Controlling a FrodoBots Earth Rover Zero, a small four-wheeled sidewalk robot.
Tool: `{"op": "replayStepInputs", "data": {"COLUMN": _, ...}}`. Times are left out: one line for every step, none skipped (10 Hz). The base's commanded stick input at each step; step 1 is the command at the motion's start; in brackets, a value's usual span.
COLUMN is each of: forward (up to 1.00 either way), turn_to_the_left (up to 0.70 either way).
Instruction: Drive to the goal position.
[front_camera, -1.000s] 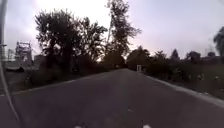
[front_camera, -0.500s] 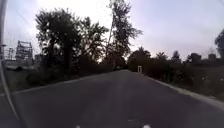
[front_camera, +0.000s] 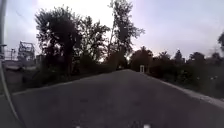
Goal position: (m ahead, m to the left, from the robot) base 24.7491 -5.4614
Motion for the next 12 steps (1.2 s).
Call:
{"op": "replayStepInputs", "data": {"forward": 0.70, "turn_to_the_left": 0.00}}
{"op": "replayStepInputs", "data": {"forward": 0.70, "turn_to_the_left": 0.00}}
{"op": "replayStepInputs", "data": {"forward": 0.70, "turn_to_the_left": 0.00}}
{"op": "replayStepInputs", "data": {"forward": 0.70, "turn_to_the_left": 0.00}}
{"op": "replayStepInputs", "data": {"forward": 0.70, "turn_to_the_left": 0.00}}
{"op": "replayStepInputs", "data": {"forward": 0.70, "turn_to_the_left": 0.00}}
{"op": "replayStepInputs", "data": {"forward": 0.70, "turn_to_the_left": 0.00}}
{"op": "replayStepInputs", "data": {"forward": 0.70, "turn_to_the_left": 0.00}}
{"op": "replayStepInputs", "data": {"forward": 0.70, "turn_to_the_left": 0.00}}
{"op": "replayStepInputs", "data": {"forward": 0.70, "turn_to_the_left": 0.00}}
{"op": "replayStepInputs", "data": {"forward": 0.70, "turn_to_the_left": 0.00}}
{"op": "replayStepInputs", "data": {"forward": 0.70, "turn_to_the_left": 0.00}}
